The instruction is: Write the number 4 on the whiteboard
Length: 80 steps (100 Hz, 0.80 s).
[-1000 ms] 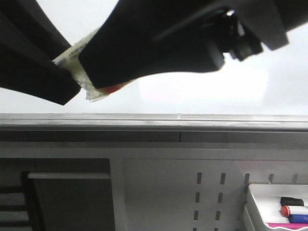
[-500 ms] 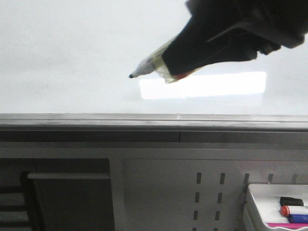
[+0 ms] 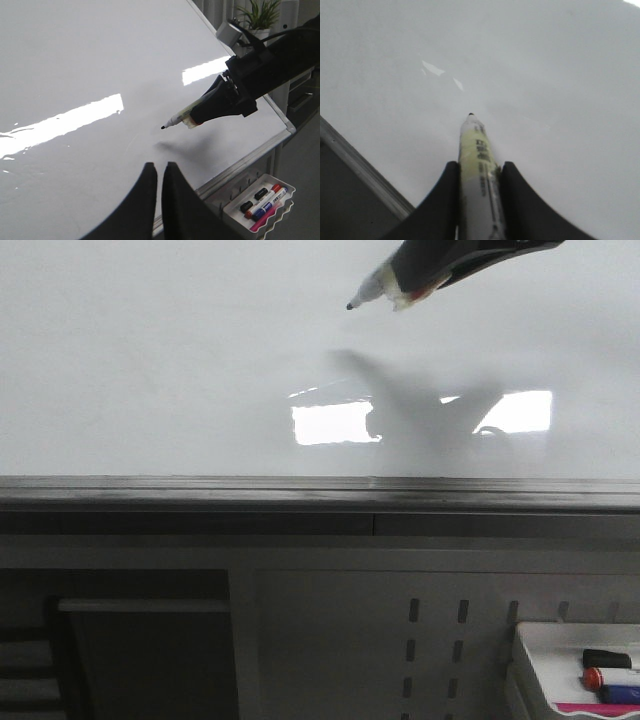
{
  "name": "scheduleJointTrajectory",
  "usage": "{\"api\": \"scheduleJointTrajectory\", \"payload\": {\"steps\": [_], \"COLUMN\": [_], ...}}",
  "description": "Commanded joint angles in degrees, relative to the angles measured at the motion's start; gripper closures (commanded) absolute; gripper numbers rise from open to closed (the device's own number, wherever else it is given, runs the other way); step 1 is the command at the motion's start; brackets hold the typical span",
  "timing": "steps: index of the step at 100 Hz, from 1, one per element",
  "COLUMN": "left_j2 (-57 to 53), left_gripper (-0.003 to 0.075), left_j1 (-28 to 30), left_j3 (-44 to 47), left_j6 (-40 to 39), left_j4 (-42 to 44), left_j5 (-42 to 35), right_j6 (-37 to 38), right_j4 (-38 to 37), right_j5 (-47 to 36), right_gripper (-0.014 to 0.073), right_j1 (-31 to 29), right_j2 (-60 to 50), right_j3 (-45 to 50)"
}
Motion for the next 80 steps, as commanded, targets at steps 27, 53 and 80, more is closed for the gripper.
{"api": "scheduleJointTrajectory", "payload": {"steps": [27,53,80], "left_j2": [0.36,0.36,0.36], "left_gripper": [0.0731,0.0731,0.0731], "left_j1": [0.03,0.03,0.03], "left_j3": [-1.31,-1.31,-1.31], "left_j6": [-0.71,-0.71,-0.71], "left_j4": [-3.12,-3.12,-3.12], "left_j5": [-3.79,-3.69,-3.56], "right_j6": [-0.17,-0.17,-0.17], "right_j4": [-0.29,-0.61,-0.61], "right_j5": [-2.82,-6.74,-6.57], "right_gripper": [0.0636,0.0636,0.0636], "right_j1": [-0.88,-0.88,-1.66], "right_j2": [2.20,2.64,3.81], "right_j3": [-2.81,-2.81,-2.81]}}
